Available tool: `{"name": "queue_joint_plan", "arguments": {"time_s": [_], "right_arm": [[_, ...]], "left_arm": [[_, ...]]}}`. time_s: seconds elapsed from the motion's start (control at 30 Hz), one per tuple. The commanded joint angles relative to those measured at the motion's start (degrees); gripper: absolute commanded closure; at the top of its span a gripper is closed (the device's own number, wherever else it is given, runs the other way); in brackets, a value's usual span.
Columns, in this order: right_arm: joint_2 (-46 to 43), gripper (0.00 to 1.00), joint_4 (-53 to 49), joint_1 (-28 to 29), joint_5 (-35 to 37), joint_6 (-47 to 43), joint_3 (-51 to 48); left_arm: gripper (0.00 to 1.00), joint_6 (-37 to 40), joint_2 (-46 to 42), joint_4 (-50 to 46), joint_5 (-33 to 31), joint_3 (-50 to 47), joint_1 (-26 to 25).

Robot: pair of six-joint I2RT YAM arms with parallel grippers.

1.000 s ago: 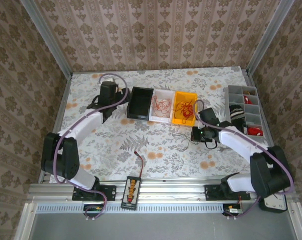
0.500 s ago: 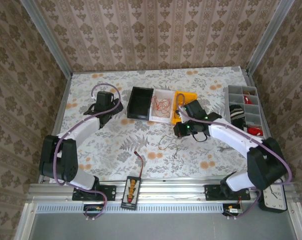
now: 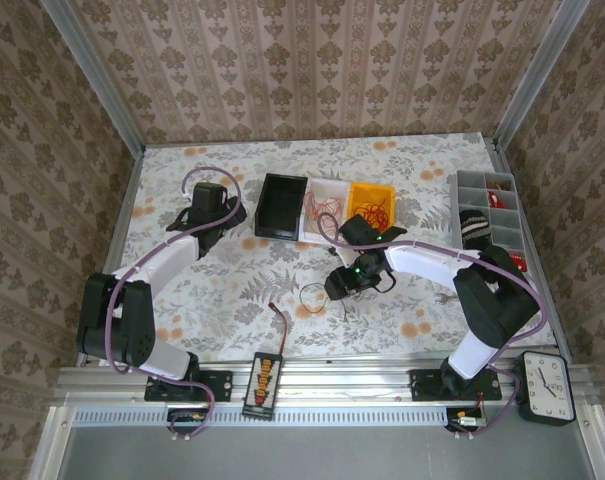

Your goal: Untangle the cables

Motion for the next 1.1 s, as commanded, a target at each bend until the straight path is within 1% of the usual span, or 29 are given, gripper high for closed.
{"name": "queue_joint_plan", "arguments": {"time_s": [0.0,0.1,0.27,0.43,0.53,0.73,0.93,1.07], "right_arm": [[-1.7,0.27,-2.7,0.8,1.5,-2.1,1.1],[-1.6,0.28,-4.2,1.9,4.4,-2.9,1.8],[-6.8,0.28,-2.6,2.6,7.8,-2.8,-0.5],[-10.4,0.28,-3.1,2.6,8.2,-2.4,-2.2],[-10.4,0.28,-4.2,3.2,7.9,-3.3,-2.4],[-5.6,0.28,-4.7,5.6,9.8,-5.4,-0.9],[1.6,0.28,-2.1,5.6,13.1,-5.0,2.5],[4.9,0.29,-1.1,5.6,16.1,-4.8,4.0]], "left_arm": [[0.12,-1.2,0.5,0.2,1.0,-0.6,0.1],[0.12,-1.8,0.9,0.5,1.3,-0.7,-0.1],[0.12,-2.1,1.3,0.7,1.0,-0.7,-0.5],[0.12,-1.7,1.8,0.0,0.9,-0.2,-0.5],[0.12,-1.6,1.9,0.0,0.7,-0.2,-0.5],[0.12,-2.0,2.0,0.2,0.9,-0.4,-0.6],[0.12,-1.9,1.2,0.0,0.3,-0.9,-0.9],[0.12,-2.3,0.6,-0.1,0.0,-1.4,-1.0]]}}
